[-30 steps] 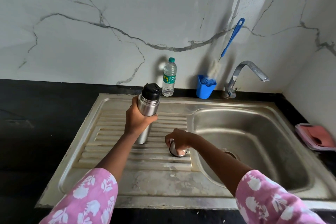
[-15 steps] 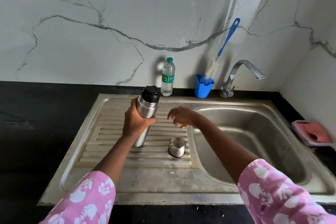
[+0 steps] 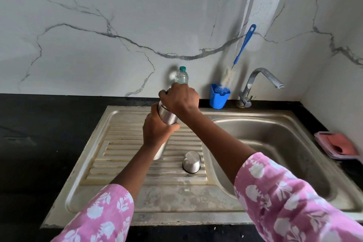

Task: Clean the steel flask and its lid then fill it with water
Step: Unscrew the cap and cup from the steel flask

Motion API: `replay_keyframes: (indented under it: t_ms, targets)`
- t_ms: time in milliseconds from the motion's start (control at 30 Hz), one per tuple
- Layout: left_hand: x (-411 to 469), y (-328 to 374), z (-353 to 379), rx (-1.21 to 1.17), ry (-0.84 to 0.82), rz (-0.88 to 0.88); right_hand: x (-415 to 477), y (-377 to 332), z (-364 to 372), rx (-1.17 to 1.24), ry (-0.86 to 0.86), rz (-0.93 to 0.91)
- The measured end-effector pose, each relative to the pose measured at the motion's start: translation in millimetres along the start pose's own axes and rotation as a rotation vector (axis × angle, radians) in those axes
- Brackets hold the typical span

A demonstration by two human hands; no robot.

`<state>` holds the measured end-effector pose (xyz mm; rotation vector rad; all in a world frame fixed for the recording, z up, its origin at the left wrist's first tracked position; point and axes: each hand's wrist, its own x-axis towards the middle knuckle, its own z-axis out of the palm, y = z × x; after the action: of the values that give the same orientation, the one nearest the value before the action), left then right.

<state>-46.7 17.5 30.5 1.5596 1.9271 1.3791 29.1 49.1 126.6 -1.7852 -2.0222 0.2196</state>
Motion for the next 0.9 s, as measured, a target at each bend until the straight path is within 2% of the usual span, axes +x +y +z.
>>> replay_keyframes:
  t_ms: [200, 333, 400, 500, 567, 633, 700, 767, 900]
  targets:
    - [5, 1, -4, 0.043, -0.054, 0.068, 1, 14, -2, -0.014, 0.030, -0.056]
    - [8, -3, -4, -0.044, -0.109, 0.079, 8, 24, 1, 0.001, 0.025, -0.153]
    - [11, -6, -6, -0.107, -0.180, 0.063, 12, 31, 3, 0.005, 0.022, -0.278]
    - [17, -10, -9, -0.196, -0.315, 0.030, 15, 41, -3, -0.007, -0.020, -0.585]
    - [19, -13, -9, -0.226, -0.342, 0.012, 21, 42, -11, 0.086, -0.146, -0.621]
    - [21, -14, -10, -0.234, -0.347, -0.007, 26, 42, -21, 0.211, -0.399, -0.526]
    - [23, -14, -12, -0.218, -0.361, -0.005, 31, 41, -28, 0.274, -0.581, -0.488]
    - [24, -12, -13, -0.194, -0.372, 0.012, 35, 40, -33, 0.303, -0.678, -0.477]
    - [25, -8, -13, -0.154, -0.354, 0.036, 40, 40, -35, 0.400, -0.759, -0.449]
